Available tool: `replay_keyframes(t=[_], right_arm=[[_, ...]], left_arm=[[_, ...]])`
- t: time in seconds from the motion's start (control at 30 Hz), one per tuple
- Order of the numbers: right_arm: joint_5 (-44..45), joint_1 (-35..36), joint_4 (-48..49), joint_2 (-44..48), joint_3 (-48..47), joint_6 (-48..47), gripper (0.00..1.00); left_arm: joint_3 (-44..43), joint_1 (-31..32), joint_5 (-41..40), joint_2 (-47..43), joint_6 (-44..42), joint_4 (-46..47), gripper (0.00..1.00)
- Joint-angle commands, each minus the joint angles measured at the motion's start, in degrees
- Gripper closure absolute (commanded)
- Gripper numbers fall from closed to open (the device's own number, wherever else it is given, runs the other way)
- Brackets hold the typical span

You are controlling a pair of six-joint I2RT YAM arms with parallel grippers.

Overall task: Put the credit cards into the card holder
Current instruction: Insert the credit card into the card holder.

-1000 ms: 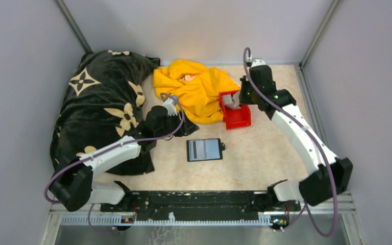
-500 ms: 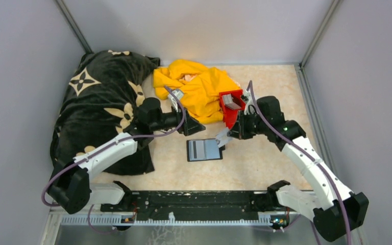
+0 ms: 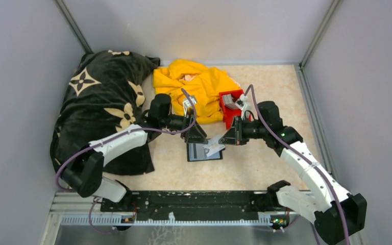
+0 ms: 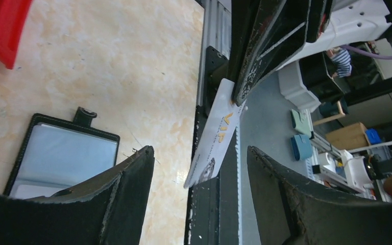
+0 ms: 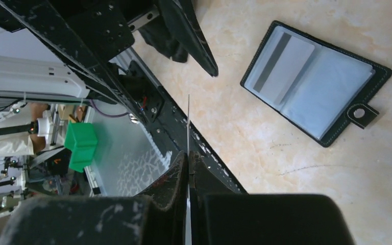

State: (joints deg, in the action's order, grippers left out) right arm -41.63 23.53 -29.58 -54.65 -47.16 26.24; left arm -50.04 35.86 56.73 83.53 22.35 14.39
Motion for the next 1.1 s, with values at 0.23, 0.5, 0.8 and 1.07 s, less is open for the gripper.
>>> replay_keyframes(t=[0.23,0.5,0.8,1.07], right_arm=[[-6.8,0.4,11.2,-4.5,0.8,3.5,1.00],[-8.1,0.4,13.8,-6.6,1.0,4.8,1.00],[-8.2,0.4,14.2,-7.2,1.7,5.0,1.00],[-7.0,0.4,13.9,-7.4,1.6,4.2,0.91]], left_arm=[[-3.5,-0.2,11.0,3.2,-3.6,-2.7,0.31],[-4.3,-0.3,14.7,6.0,-3.8,-3.3,0.62],[-6.1,-0.7,14.0,8.5,-4.2,-4.3,0.87],[-5.4,-2.7,9.4,9.1,-1.7,-3.1,1.00]])
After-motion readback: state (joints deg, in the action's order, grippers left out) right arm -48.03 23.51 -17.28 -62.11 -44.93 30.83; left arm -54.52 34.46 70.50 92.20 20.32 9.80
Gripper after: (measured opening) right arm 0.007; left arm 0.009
